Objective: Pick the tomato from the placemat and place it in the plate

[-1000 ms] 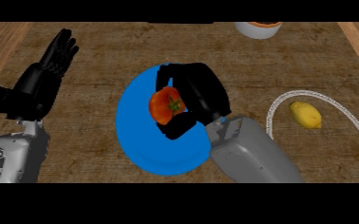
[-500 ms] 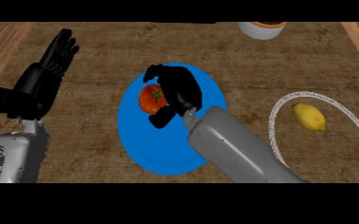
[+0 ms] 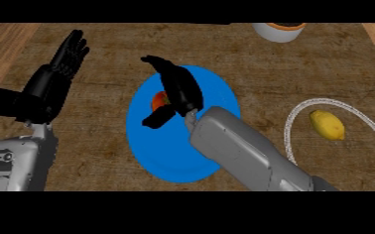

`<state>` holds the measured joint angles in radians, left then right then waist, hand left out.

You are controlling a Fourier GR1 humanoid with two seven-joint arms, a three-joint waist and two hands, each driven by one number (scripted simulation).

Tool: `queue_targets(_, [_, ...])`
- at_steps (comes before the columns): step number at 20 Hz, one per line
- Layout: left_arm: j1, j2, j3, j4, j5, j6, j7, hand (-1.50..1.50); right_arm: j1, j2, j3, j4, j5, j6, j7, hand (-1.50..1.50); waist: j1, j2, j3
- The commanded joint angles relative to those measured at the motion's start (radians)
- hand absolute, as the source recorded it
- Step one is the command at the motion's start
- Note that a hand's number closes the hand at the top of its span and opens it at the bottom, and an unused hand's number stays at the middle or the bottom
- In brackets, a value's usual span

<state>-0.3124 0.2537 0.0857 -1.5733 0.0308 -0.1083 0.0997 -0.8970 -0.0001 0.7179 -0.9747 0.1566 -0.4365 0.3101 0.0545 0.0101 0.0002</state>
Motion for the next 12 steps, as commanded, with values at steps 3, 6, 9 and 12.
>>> queue_targets(3, [-0.023,0.025,0.034,-0.007,0.015,-0.003,0.041,0.0,0.018,0.0,-0.107,0.001,-0.167,-0.086,-0.192,-1.5,-0.023,-0.002,0.001])
queue_targets(6, [0.044,0.029,0.033,-0.051,0.031,-0.032,0.03,0.0,-0.001,0.0,-0.149,-0.047,-0.222,-0.077,-0.141,-1.5,-0.034,-0.008,0.0])
queue_targets(9, [0.022,0.037,0.049,-0.088,0.03,-0.012,0.082,0.0,0.053,0.0,-0.206,-0.053,-0.221,-0.071,-0.187,-1.5,-0.047,-0.011,0.0])
queue_targets(12, [0.076,-0.005,0.013,-0.14,-0.012,0.028,0.072,0.0,0.12,-0.102,-0.272,-0.163,-0.255,0.001,-0.182,-1.5,-0.056,-0.014,0.0])
